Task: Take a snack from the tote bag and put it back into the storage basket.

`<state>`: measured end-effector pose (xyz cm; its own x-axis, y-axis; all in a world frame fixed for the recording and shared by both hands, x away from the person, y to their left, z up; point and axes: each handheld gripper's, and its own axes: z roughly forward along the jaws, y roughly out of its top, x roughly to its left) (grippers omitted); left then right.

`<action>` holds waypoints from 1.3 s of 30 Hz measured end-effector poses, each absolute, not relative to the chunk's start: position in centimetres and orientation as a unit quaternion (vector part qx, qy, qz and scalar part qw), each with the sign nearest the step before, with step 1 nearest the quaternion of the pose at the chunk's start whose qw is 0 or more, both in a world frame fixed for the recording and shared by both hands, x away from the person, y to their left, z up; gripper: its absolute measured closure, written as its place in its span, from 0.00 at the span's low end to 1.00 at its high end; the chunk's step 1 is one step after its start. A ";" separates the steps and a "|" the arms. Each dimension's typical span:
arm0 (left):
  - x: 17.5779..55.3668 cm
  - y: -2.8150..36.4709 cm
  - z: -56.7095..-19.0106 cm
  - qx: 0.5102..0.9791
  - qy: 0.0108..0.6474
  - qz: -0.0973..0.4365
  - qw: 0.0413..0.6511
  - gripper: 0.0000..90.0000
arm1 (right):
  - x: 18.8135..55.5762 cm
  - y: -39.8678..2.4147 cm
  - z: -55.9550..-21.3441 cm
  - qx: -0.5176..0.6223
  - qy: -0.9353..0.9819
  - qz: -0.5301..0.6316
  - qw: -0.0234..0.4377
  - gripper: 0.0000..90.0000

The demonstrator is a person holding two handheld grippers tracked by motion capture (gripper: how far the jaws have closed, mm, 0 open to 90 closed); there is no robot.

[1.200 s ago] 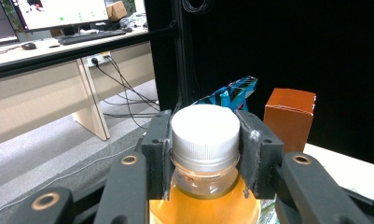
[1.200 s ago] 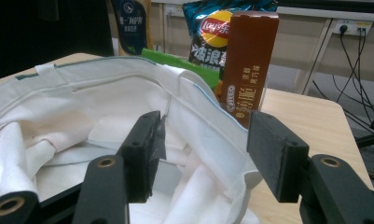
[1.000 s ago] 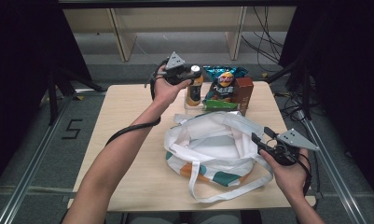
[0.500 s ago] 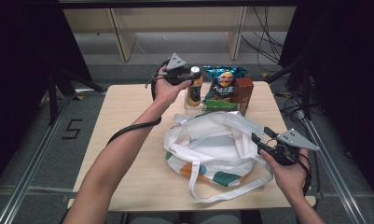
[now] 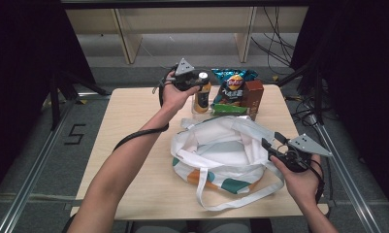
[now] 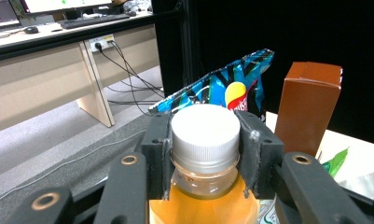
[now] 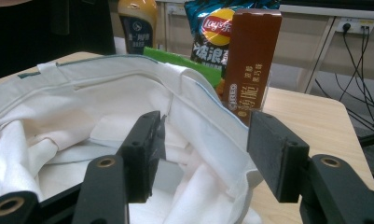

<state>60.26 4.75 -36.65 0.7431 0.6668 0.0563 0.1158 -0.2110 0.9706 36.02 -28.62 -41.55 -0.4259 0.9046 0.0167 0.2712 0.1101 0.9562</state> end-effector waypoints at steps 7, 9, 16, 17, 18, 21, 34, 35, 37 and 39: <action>60.4 4.7 -37.1 0.741 0.270 0.239 0.567 0.65 | 36.1 -28.8 -41.5 0.430 0.680 0.498 0.323 0.51; 60.4 4.7 -37.3 0.742 0.269 0.238 0.565 0.65 | 36.1 -28.8 -41.6 0.431 0.680 0.498 0.323 0.51; 60.4 4.8 -38.1 0.745 0.276 0.234 0.560 0.65 | 36.1 -28.7 -41.6 0.431 0.681 0.497 0.322 0.51; 60.4 4.8 -38.1 0.745 0.276 0.234 0.560 0.65 | 36.1 -28.7 -41.6 0.431 0.681 0.497 0.322 0.51; 60.4 4.9 -38.2 0.747 0.276 0.234 0.558 0.65 | 35.9 -28.6 -41.6 0.442 0.677 0.499 0.313 0.51; 60.4 4.9 -38.6 0.750 0.276 0.232 0.555 0.65 | 36.0 -28.7 -41.6 0.436 0.678 0.498 0.318 0.51; 60.5 5.0 -39.8 0.758 0.281 0.227 0.544 0.65 | 36.2 -28.7 -41.7 0.430 0.676 0.501 0.327 0.51; 60.4 5.0 -39.8 0.758 0.282 0.226 0.544 0.65 | 36.2 -28.7 -41.7 0.430 0.676 0.501 0.327 0.51; 60.4 4.9 -40.0 0.760 0.280 0.226 0.542 0.65 | 36.1 -28.7 -41.6 0.432 0.682 0.496 0.321 0.51; 60.4 4.9 -40.1 0.760 0.281 0.224 0.542 0.65 | 36.1 -28.7 -41.6 0.431 0.680 0.497 0.323 0.51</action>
<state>60.42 4.93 -40.07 0.7411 0.6704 0.0361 0.1841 -0.2548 0.9493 36.15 -28.69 -41.64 -0.4199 0.9075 -0.0097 0.2656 0.1331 0.9548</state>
